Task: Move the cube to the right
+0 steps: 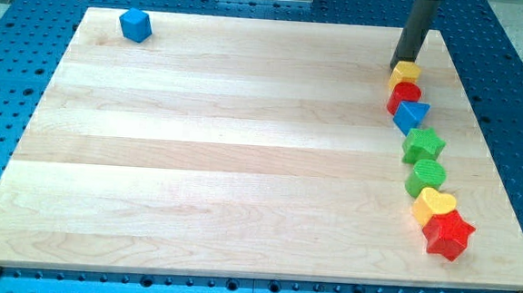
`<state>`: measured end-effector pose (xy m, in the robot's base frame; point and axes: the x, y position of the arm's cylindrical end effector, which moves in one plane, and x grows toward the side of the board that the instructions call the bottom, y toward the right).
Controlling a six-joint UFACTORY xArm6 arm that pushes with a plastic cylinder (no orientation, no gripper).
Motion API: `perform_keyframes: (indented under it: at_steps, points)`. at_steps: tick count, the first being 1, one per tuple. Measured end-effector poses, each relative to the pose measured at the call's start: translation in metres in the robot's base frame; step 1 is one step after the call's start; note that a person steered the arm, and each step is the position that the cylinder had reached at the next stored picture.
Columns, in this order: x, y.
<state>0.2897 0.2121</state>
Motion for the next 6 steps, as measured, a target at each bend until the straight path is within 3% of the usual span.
perform_keyframes:
  at_steps: [2, 3, 4, 5, 6]
  points:
    - [0.006, -0.011]
    - [-0.002, -0.091]
    - [0.021, -0.208]
    - [0.087, -0.310]
    - [0.082, -0.456]
